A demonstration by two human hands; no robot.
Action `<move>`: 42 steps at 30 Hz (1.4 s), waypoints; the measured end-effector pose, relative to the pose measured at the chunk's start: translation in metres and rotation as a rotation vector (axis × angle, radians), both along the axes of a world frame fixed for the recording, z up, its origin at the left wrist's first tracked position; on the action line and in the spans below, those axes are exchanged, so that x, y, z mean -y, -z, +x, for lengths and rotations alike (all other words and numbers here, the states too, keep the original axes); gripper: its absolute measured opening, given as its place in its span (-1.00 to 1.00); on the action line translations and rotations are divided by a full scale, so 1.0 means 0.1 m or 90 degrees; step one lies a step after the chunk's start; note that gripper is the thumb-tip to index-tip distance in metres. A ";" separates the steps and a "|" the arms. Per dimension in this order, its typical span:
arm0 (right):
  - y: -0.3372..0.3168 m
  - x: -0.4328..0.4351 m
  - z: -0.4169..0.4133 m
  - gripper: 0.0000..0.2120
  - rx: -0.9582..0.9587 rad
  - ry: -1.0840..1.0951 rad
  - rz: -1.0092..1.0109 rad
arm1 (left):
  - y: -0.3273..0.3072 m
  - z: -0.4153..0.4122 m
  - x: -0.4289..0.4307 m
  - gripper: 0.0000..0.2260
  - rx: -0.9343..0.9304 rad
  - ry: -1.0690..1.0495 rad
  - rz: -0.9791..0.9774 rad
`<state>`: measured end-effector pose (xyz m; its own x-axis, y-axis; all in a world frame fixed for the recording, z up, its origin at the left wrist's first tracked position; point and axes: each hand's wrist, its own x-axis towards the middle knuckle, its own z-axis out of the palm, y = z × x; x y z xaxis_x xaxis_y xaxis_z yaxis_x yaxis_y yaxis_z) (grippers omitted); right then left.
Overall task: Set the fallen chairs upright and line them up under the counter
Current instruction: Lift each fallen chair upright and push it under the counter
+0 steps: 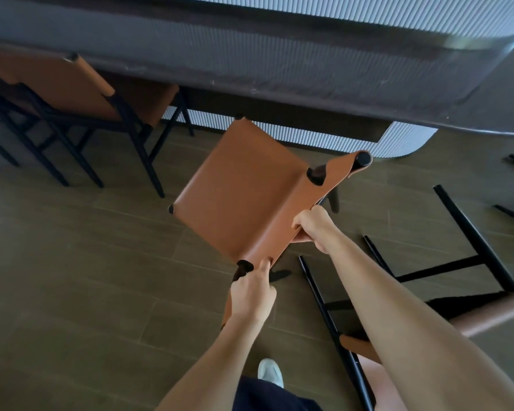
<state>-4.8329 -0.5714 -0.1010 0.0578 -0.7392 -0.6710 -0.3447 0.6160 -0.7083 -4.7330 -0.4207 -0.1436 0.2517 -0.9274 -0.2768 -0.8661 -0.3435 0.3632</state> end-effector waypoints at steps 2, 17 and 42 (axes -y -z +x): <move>-0.04 0.13 -0.01 -0.75 0.018 0.008 -0.002 | -0.05 0.05 0.08 -0.62 0.028 -0.003 -0.024; -0.18 1.05 -0.17 -0.83 0.108 0.056 0.009 | -0.42 0.37 0.99 -0.58 0.043 0.070 -0.197; 0.34 1.60 -1.14 -0.83 0.145 0.179 0.097 | -0.23 -0.45 1.63 -0.44 -0.013 0.197 -0.226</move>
<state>-4.9467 -0.7315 -0.1351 0.0275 -0.6406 -0.7674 0.0084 0.7678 -0.6407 -4.7778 -0.5841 -0.1204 -0.0540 -0.9962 0.0689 -0.8999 0.0785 0.4289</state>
